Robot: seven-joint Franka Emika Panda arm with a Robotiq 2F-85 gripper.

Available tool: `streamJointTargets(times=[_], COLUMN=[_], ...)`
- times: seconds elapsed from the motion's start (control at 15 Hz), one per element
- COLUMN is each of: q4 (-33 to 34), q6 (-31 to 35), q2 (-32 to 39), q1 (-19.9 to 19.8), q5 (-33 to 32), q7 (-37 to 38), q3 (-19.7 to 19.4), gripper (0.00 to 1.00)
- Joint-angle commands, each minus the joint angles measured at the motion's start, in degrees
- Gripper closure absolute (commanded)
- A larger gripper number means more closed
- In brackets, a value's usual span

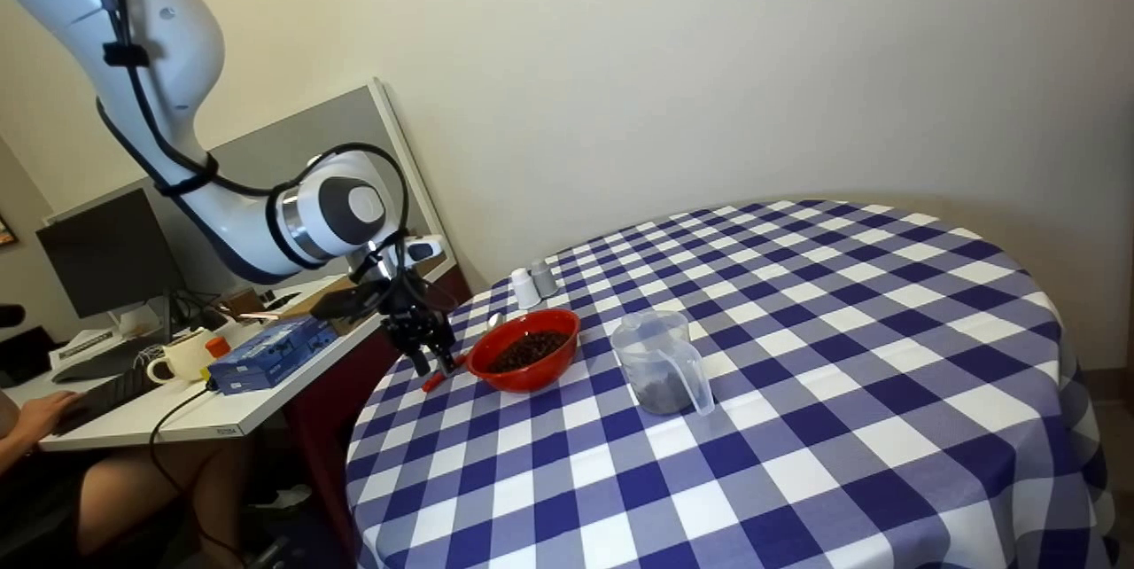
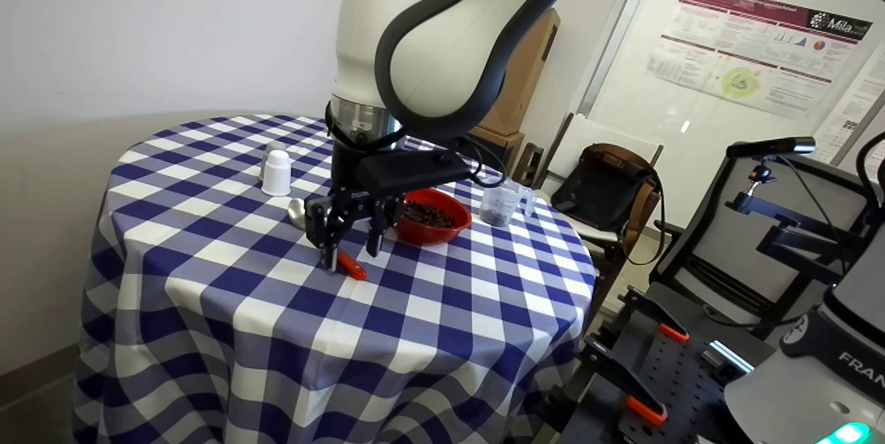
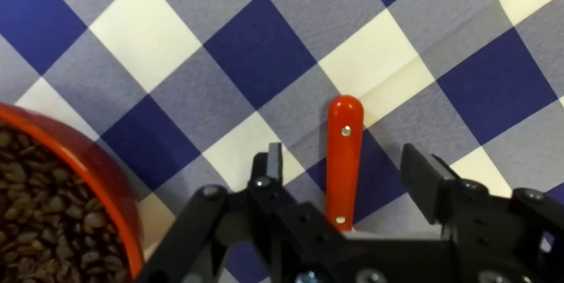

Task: Use the spoon to place some of the contents from the red bowl into the clear jug

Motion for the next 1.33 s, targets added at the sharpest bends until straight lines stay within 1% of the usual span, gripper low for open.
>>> streamJointTargets(times=[0.0, 0.07, 0.13, 0.33, 0.4, 0.47, 0.73, 0.87, 1.27], q4=[1.2, 1.2, 1.2, 1.3, 1.3, 1.3, 0.5, 0.0, -1.2], q6=[1.5, 1.5, 1.6, 2.0, 2.1, 2.3, 2.9, 2.7, -0.8], q2=[1.4, 1.4, 1.5, 1.8, 1.8, 1.7, 0.6, -1.0, -7.0], q1=[1.2, 1.3, 1.3, 1.3, 1.4, 1.4, 1.3, 1.0, -0.5], q5=[1.0, 0.9, 0.9, 0.9, 0.9, 0.9, 1.1, 1.4, 1.9], q7=[0.7, 0.7, 0.7, 0.5, 0.5, 0.4, 0.2, -0.3, -3.2], q3=[-0.9, -0.9, -0.9, -0.9, -0.9, -0.9, -0.8, -0.6, 0.7], gripper=[0.5, 0.57, 0.77, 0.99, 1.0, 0.95, 0.95, 0.95, 0.95])
